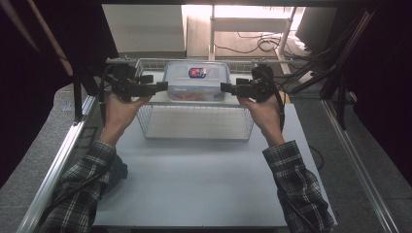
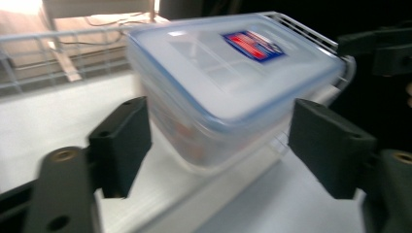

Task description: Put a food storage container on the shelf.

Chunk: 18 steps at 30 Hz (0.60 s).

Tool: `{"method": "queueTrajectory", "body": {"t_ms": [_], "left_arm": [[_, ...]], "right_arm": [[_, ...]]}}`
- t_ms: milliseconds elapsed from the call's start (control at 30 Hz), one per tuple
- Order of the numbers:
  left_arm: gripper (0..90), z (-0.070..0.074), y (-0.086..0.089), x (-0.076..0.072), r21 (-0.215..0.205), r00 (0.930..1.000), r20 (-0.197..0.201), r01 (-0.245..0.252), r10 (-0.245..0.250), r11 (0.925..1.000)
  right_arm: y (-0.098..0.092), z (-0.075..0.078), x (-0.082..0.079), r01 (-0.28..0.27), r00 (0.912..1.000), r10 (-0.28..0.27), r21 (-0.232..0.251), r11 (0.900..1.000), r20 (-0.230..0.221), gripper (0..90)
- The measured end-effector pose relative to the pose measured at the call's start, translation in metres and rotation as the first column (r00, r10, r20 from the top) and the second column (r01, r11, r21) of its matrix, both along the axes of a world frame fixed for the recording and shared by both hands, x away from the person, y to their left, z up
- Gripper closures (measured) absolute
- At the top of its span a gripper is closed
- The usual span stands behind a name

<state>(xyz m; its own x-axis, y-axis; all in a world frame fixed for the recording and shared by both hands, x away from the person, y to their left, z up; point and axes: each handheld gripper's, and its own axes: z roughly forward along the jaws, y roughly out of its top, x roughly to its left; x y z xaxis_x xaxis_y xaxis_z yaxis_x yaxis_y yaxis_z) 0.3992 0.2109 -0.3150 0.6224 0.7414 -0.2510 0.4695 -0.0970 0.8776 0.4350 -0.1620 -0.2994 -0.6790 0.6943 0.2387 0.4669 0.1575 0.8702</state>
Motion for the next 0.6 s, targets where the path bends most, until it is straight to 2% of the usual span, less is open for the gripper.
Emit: {"method": "queueTrajectory", "body": {"t_ms": [67,100,133,167,267,400,433,467,567,600], "left_arm": [[17.4,-0.004,-0.001,-0.011,0.013,0.9998,0.014,0.016,-0.016,0.9998],[15.3,-0.004,-0.001,-0.011,0.013,0.9998,0.014,0.016,-0.016,0.9998],[14.3,-0.008,-0.001,-0.020,0.028,0.9990,0.024,0.036,-0.037,0.9989],[13.5,-0.008,-0.001,-0.020,0.028,0.9990,0.024,0.036,-0.037,0.9989],[11.1,-0.017,-0.003,-0.036,0.043,0.9974,0.026,0.066,-0.067,0.9969],[8.7,-0.027,-0.006,-0.052,0.048,0.9954,0.035,0.087,-0.089,0.9950],[8.1,-0.027,-0.006,-0.052,0.048,0.9954,0.035,0.087,-0.089,0.9950],[7.7,-0.033,-0.007,-0.060,0.057,0.9947,0.042,0.091,-0.093,0.9942],[6.1,-0.039,-0.009,-0.068,0.057,0.9941,0.050,0.093,-0.096,0.9940],[5.8,-0.046,-0.009,-0.076,0.068,0.9938,0.060,0.089,-0.094,0.9936]], "right_arm": [[0.001,-0.002,-0.009,-0.007,0.9997,0.008,-0.027,1.000,0.025,14.2],[0.001,-0.003,-0.014,-0.010,0.9991,0.011,-0.042,0.999,0.040,12.3],[0.002,-0.004,-0.019,-0.017,0.9986,0.020,-0.054,0.998,0.050,10.2],[0.002,-0.005,-0.023,-0.021,0.9979,0.025,-0.060,0.998,0.059,8.7],[0.002,-0.009,-0.034,-0.030,0.9955,0.037,-0.082,0.996,0.088,5.6],[0.001,-0.016,-0.047,-0.046,0.9935,0.056,-0.096,0.994,0.099,2.1],[0.001,-0.016,-0.047,-0.046,0.9935,0.056,-0.096,0.994,0.099,2.1],[0.000,-0.022,-0.053,-0.054,0.9923,0.066,-0.112,0.992,0.105,1.1],[-0.001,-0.030,-0.063,-0.058,0.9919,0.073,-0.137,0.989,0.104,0.6],[-0.002,-0.033,-0.066,-0.059,0.9917,0.074,-0.144,0.988,0.105,0.6]]}}
